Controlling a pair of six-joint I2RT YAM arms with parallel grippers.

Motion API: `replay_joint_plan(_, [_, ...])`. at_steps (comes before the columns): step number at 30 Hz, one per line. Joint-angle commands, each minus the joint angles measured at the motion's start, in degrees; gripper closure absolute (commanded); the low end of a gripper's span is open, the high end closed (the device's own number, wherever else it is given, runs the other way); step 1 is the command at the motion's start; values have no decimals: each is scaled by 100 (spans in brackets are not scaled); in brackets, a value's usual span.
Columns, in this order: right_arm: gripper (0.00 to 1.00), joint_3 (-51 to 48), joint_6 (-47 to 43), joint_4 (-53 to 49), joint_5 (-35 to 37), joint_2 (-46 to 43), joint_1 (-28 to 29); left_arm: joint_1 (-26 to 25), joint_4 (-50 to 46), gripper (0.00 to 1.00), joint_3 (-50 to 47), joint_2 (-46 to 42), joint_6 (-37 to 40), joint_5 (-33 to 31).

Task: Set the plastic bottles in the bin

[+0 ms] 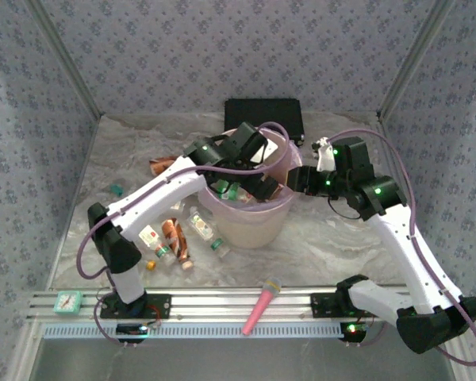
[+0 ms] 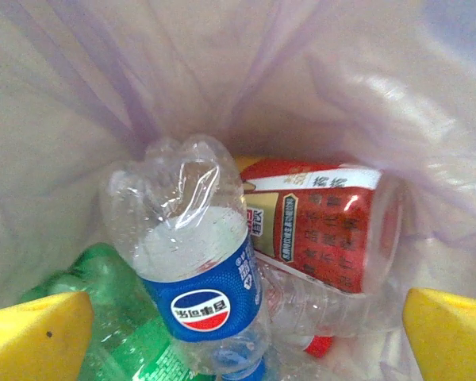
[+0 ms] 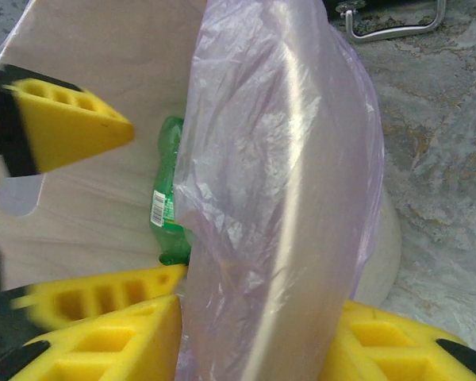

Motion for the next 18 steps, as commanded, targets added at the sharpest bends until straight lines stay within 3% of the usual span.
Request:
replay_joint_plan(1, [55, -89, -91, 217, 99, -26, 36, -78, -296, 0, 559, -562, 110, -217])
replay_joint_plan(5, [55, -98, -91, 255, 65, -26, 31, -8, -451, 0, 710, -1057, 30, -596])
replay_joint_plan(8, [55, -89, -114, 268, 30, 0, 33, 459, -619, 0, 418, -1599, -395, -524])
replay_joint_plan(13, [55, -63, -178, 263, 3, 52, 32, 1888, -339, 2, -1406, -2763, -1153, -46])
replay_joint_plan(18, [55, -94, -216, 274, -50, 111, 36, 3810, 386, 5, -3355, -3383, -1644, 781])
